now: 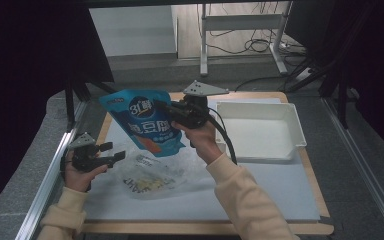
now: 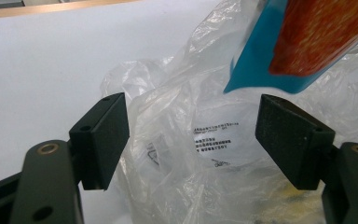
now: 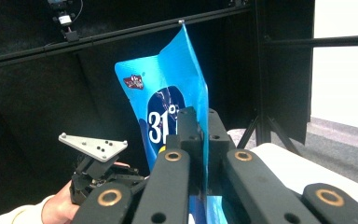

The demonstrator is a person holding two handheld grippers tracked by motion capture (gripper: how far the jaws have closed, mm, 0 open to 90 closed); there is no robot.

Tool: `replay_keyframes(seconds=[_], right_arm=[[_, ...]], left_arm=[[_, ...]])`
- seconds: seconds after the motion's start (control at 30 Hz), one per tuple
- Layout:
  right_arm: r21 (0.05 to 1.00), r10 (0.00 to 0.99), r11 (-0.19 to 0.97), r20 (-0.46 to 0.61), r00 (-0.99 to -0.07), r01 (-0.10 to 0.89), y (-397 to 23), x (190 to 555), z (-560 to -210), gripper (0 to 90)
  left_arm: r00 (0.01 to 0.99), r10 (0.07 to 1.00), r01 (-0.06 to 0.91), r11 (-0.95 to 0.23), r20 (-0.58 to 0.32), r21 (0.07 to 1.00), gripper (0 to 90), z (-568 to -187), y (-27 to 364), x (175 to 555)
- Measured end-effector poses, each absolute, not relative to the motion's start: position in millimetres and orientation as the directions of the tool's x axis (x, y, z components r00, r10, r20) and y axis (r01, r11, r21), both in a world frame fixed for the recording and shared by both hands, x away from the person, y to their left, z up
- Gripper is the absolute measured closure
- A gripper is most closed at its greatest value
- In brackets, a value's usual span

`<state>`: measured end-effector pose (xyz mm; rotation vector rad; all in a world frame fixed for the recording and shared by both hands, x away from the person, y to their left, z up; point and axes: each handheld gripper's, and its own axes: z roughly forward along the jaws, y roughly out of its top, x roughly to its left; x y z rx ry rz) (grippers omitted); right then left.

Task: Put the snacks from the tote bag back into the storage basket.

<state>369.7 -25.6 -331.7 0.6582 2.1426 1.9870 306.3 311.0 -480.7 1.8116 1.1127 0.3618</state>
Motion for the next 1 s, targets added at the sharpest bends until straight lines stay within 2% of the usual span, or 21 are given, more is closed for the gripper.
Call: replay_keyframes(seconds=[0.33, 1.0], right_arm=[[0.983, 0.420, 0.011, 0.160, -0.893, 0.181, -54, 372, -310, 88.7], [0.984, 0.502, -0.011, 0.161, -0.850, 0.179, -101, 388, -302, 88.7]], left_arm=[[0.536, 0.816, 0.538, -0.135, -0.215, 0.832, 26.3, -481, 311, 307], [0.527, 0.821, 0.548, -0.130, -0.220, 0.826, 26.3, -482, 310, 308]])
